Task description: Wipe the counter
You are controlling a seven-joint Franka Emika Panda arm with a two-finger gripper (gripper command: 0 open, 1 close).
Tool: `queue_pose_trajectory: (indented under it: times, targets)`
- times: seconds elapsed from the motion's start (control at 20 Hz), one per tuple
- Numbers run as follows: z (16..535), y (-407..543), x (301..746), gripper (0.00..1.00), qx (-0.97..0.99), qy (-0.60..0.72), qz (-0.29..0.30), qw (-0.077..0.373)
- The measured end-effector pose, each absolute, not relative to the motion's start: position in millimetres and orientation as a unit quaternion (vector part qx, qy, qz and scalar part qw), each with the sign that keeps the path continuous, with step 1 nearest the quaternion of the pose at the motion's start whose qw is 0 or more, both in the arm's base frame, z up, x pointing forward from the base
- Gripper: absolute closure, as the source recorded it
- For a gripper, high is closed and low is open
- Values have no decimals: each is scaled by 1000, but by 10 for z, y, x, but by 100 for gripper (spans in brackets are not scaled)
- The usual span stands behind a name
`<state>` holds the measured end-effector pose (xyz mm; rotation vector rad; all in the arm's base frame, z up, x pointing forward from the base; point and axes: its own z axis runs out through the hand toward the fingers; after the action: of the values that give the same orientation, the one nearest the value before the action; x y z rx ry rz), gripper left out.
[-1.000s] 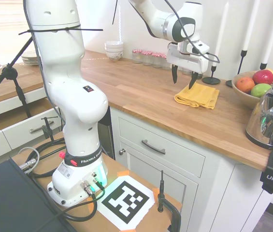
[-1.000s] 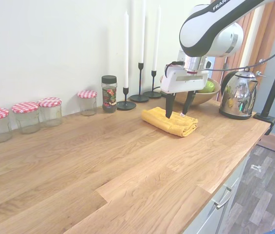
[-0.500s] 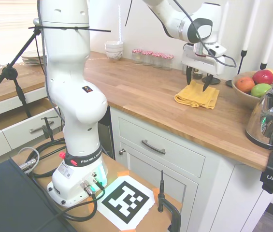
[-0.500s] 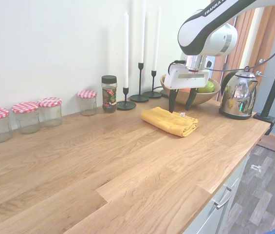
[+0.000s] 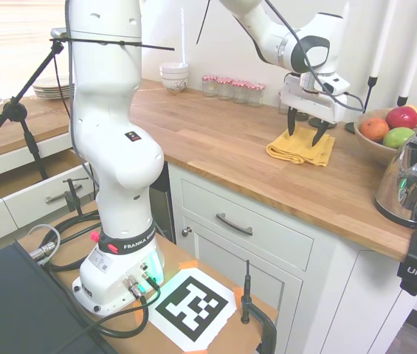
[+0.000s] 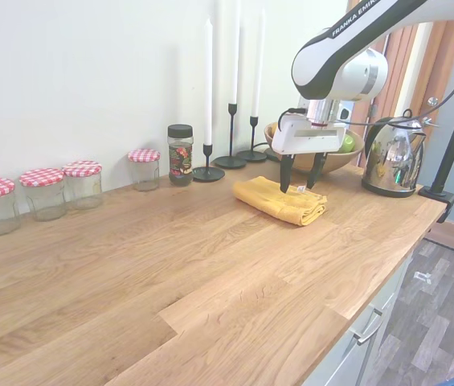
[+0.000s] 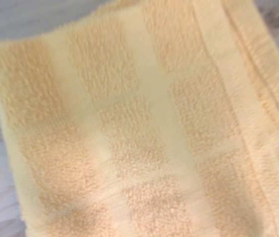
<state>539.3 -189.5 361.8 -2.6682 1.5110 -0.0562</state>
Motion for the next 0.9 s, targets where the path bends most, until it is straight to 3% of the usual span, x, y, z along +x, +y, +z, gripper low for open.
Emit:
queue_pose_trajectory:
  times: [0.15, 0.2, 0.9]
  targets:
    - [3546, -1880, 5411, 0, -870, 492, -16, 36]
    - [3540, -1876, 5414, 100, -870, 492, -15, 36]
    - [3507, -1803, 5435, 100, -873, 486, -17, 36]
